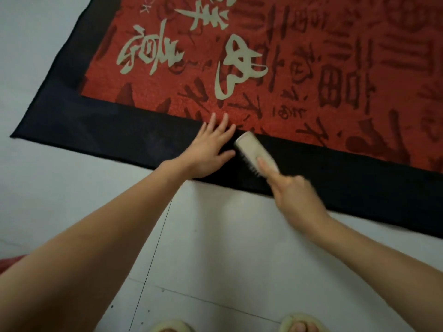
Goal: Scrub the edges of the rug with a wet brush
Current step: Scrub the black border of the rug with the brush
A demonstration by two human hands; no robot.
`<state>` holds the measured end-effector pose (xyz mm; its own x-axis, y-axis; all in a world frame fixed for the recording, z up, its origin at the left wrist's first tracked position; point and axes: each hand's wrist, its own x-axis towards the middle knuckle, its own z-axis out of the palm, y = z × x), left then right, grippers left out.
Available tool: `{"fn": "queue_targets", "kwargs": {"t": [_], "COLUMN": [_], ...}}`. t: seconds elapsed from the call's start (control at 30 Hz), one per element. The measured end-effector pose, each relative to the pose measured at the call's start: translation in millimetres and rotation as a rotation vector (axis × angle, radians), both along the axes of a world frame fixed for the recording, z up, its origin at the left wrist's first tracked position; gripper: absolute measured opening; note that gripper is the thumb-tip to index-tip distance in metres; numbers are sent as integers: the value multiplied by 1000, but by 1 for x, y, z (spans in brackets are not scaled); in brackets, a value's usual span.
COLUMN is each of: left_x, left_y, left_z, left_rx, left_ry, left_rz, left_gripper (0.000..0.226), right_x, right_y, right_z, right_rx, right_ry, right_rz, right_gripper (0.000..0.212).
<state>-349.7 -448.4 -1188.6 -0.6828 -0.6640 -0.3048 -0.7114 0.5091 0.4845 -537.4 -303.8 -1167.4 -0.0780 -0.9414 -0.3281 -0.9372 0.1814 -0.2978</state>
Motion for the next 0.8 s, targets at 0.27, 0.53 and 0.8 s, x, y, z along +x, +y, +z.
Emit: {"fn": "queue_targets", "kwargs": {"t": [0.27,0.53,0.8], "left_x": [-23,-32,-34], "left_y": [22,27,23], "left_z": [-3,0,9], "left_rx": [54,83,101], "left_ry": [-200,-242,-256], "left_rz": [-61,4,-9], "left_gripper": [131,129,131], "right_x": [-24,-40,-41], "right_y": [-3,1,10], "right_z": [8,6,0], "right_rx": [21,-9,-40], "right_ry": [27,39,-95], "right_rz": [-124,-176,-149], "right_gripper": [58,60,58]}}
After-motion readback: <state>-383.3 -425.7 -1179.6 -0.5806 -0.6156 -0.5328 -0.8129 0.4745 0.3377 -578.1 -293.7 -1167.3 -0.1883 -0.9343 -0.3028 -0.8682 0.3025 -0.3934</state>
